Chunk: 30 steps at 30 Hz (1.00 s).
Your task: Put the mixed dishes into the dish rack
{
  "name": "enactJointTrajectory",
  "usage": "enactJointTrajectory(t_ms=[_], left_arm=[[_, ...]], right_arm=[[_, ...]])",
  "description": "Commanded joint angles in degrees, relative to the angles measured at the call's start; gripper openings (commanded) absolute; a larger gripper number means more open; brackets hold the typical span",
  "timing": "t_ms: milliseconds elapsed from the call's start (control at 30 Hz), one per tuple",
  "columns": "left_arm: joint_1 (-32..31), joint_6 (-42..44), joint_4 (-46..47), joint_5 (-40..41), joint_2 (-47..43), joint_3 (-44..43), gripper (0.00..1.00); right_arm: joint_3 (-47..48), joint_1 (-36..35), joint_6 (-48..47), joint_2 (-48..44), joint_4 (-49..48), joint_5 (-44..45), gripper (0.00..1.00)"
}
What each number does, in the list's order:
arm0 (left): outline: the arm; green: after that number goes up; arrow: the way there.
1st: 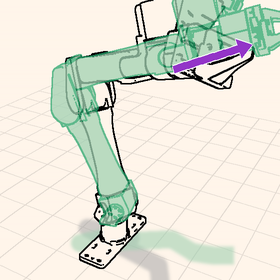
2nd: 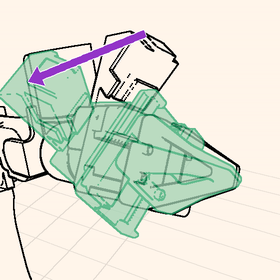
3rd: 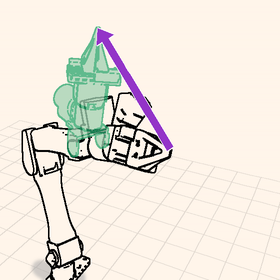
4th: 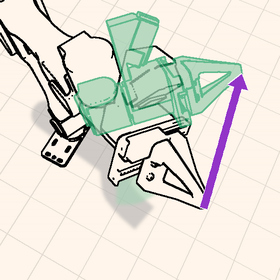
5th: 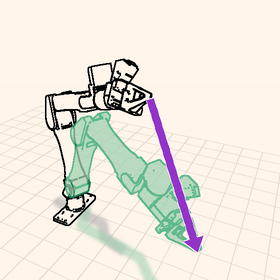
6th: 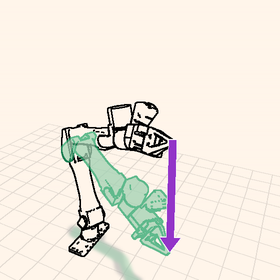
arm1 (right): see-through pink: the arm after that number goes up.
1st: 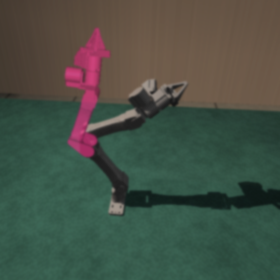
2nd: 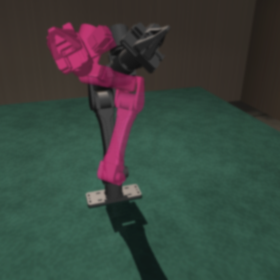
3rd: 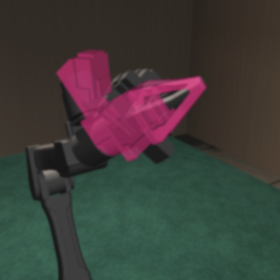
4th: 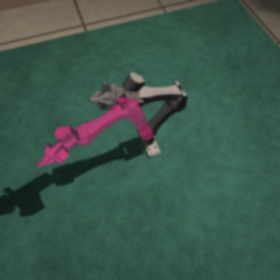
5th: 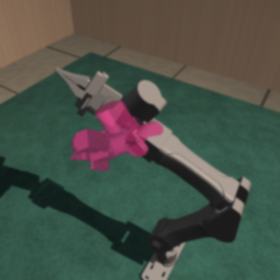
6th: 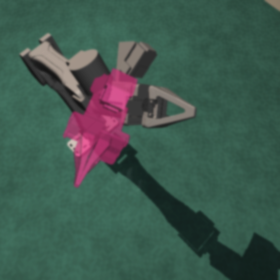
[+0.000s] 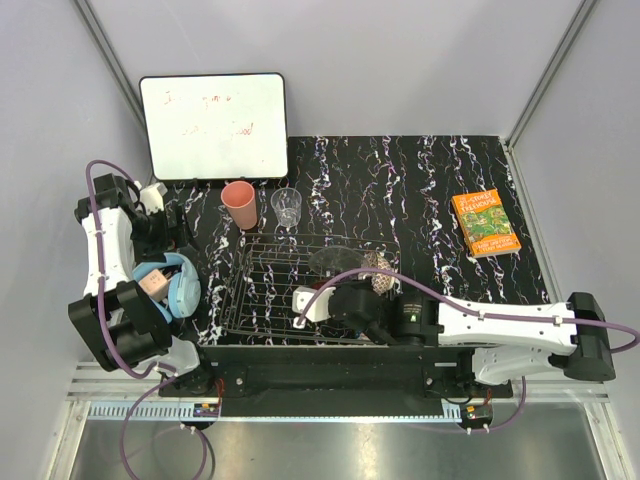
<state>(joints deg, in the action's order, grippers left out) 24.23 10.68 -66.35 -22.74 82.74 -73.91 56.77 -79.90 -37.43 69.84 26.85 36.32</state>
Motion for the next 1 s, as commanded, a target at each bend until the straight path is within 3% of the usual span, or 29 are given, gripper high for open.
enactJointTrajectory(t_ms=[0, 233, 467, 500, 633, 800, 900, 967], left_arm=[[0.3, 0.0, 1.0, -1.1, 0.4, -1.8, 0.99], [0.3, 0.0, 1.6, -1.8, 0.5, -0.5, 0.99], [0.2, 0.0, 1.7, -2.4, 0.2, -0.1, 0.99], [0.2, 0.2, 1.7, -2.3, 0.1, 0.1, 0.99], [0.3, 1.4, 1.4, -1.8, -0.8, 1.1, 0.99], [0.2, 3.6, 0.2, -2.5, -2.0, 2.3, 0.99], [0.3, 4.2, -1.1, -4.1, -2.1, 2.3, 0.99], [0.2, 4.7, -1.9, -5.7, -2.2, 2.5, 0.99]], right_arm=[[2.0, -0.3, -2.5, 1.1, 0.7, 0.4, 0.00], [-1.0, -0.3, 0.3, 2.4, 0.3, 0.4, 0.00], [-1.3, -0.3, 6.6, 0.8, -0.1, 5.4, 0.37], [-1.1, -0.3, 7.2, 0.1, -0.1, 6.1, 0.47], [1.8, -0.2, 11.8, -2.3, -0.5, 9.9, 0.65], [4.3, 2.0, 21.6, -8.3, -0.7, 16.6, 0.67], [4.1, 10.3, 31.8, -12.4, -0.8, 18.1, 0.64], [2.6, 19.4, 40.4, -15.1, 0.0, 14.7, 0.63]])
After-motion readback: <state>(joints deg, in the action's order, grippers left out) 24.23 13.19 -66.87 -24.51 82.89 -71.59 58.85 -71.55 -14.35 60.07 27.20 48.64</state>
